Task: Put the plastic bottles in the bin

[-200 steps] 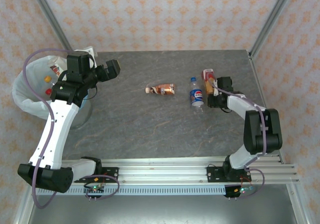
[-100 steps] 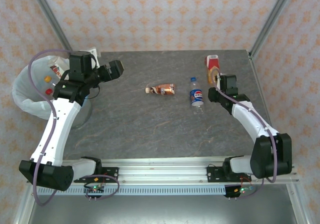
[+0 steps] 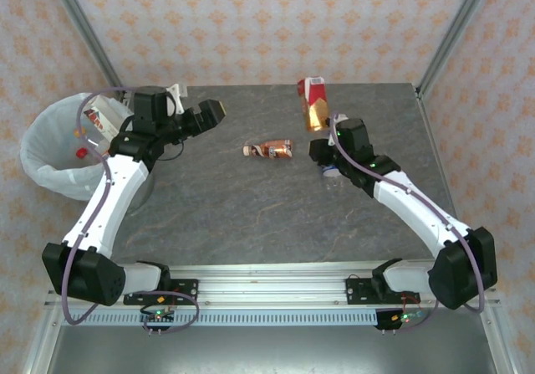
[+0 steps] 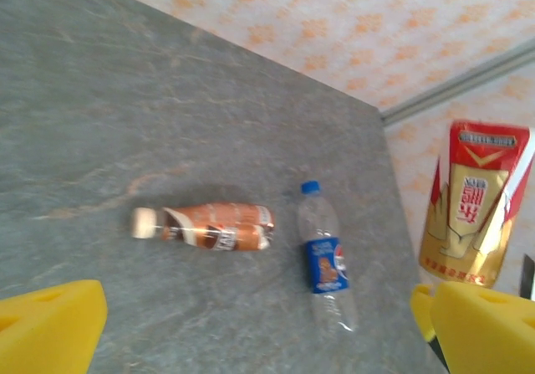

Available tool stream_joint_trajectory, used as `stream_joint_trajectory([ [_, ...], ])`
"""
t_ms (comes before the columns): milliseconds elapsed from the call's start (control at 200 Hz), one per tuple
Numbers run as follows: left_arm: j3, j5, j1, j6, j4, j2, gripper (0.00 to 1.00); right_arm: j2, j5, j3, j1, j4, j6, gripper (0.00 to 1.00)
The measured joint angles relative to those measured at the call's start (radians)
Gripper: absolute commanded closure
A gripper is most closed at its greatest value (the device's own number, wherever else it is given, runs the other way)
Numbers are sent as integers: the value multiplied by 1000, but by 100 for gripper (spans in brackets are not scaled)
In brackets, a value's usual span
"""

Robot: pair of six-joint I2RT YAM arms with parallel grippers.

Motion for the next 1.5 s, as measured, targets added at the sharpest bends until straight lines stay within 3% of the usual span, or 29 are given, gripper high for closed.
stream_joint_trajectory([
  [250, -18, 88, -89, -67, 159, 19, 0, 110, -60, 45, 159, 116, 109, 100],
  [520, -24, 50, -119, -108, 212, 71, 0, 188, -86, 106, 270, 172, 164, 100],
  [911, 16, 51, -172, -94, 220, 138, 0, 207, -129, 140, 307, 183, 163, 100],
  [1251, 33, -34, -184, -79, 201, 151, 19, 242, -134, 143, 314, 193, 156, 100],
  [1496, 87, -74, -184, -48, 154, 177, 20, 242, -149, 143, 314, 212, 135, 100],
])
